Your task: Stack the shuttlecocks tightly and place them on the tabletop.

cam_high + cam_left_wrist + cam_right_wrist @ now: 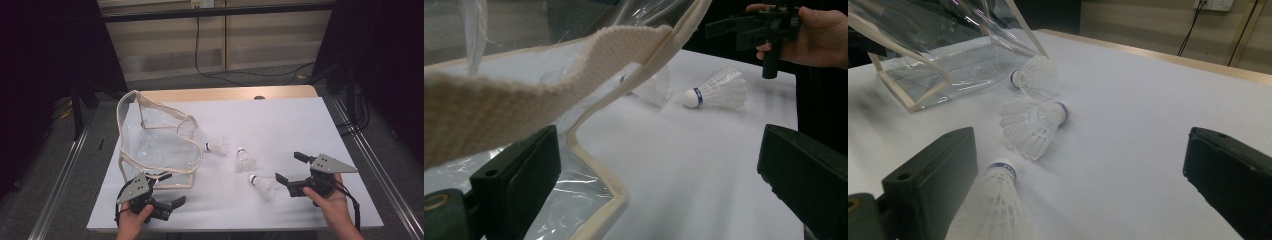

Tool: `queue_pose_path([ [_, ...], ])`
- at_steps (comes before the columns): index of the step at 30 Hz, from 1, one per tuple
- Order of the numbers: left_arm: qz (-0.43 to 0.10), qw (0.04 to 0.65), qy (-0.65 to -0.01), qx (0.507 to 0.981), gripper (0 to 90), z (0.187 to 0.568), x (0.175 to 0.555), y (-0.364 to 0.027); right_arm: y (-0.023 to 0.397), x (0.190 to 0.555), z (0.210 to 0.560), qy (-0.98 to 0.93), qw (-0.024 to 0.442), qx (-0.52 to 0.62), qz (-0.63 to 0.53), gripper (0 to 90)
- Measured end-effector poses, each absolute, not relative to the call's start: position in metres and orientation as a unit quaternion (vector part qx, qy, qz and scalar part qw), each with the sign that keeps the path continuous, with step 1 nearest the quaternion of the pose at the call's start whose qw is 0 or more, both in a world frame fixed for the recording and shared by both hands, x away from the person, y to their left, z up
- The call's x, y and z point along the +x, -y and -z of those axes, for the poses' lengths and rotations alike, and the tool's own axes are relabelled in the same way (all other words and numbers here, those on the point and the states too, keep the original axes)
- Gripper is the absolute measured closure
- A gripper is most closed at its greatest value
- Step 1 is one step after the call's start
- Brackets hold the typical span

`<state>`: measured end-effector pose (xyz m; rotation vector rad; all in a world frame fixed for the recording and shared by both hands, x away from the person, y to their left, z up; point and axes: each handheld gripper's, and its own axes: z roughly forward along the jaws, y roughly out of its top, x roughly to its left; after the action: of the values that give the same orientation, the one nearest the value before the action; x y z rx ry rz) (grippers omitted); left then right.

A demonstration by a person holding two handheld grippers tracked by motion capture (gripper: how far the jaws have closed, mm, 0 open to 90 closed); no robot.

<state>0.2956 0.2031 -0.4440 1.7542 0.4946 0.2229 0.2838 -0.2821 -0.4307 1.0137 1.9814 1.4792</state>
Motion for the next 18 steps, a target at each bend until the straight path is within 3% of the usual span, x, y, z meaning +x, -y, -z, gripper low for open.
queue_pose_path([
  [18,-0.101,0.607,-0.212,0.76,4.0,0.446,0.294,-0.203,0.255,0.328,0.416,-0.759,0.213,0.348,-0.508,7.6],
])
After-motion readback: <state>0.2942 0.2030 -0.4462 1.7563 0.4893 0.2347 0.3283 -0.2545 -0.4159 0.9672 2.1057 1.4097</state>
